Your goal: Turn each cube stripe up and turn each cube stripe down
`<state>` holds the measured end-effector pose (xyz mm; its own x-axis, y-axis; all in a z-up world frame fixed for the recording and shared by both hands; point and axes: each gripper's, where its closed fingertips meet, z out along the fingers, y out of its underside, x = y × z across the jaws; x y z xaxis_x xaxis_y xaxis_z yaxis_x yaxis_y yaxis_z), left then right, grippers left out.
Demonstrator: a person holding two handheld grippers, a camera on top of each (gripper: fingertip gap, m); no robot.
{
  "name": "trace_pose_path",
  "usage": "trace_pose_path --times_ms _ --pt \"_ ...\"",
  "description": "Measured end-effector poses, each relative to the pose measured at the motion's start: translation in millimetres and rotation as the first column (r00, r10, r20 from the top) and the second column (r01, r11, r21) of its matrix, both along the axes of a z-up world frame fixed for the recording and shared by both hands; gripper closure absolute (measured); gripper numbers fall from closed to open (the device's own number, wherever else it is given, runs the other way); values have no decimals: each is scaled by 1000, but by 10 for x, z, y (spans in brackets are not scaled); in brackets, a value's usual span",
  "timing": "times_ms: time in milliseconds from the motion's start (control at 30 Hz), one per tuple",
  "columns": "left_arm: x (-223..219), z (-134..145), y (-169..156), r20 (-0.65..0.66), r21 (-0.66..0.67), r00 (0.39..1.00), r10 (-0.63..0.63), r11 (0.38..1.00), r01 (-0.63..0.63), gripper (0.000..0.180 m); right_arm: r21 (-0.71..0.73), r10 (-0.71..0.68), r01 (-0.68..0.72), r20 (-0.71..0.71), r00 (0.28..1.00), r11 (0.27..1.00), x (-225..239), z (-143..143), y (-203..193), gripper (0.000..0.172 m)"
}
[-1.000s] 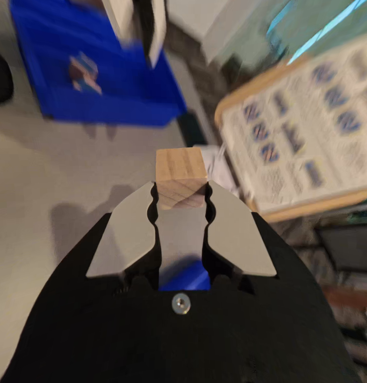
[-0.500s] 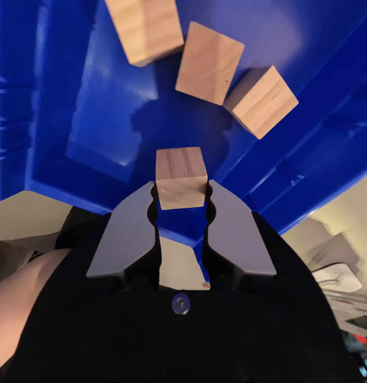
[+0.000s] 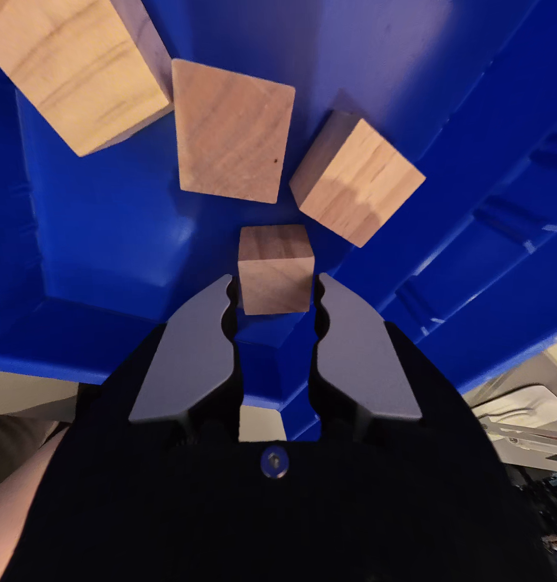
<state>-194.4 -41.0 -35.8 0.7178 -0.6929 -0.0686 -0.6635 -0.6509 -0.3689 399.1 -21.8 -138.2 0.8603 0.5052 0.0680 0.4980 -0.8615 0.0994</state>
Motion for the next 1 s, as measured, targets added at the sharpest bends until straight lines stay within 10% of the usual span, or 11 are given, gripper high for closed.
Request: trace_pose_path --times_ms 300,1000 --pt "210 -570 -181 -63 -306 995 -77 950 54 123 179 -23 34 -62 998 983 -12 346 102 113" --pt "190 -1011 -173 -176 -467 981 -76 884 -15 135 166 9 -1 -51 999 986 6 366 35 113"
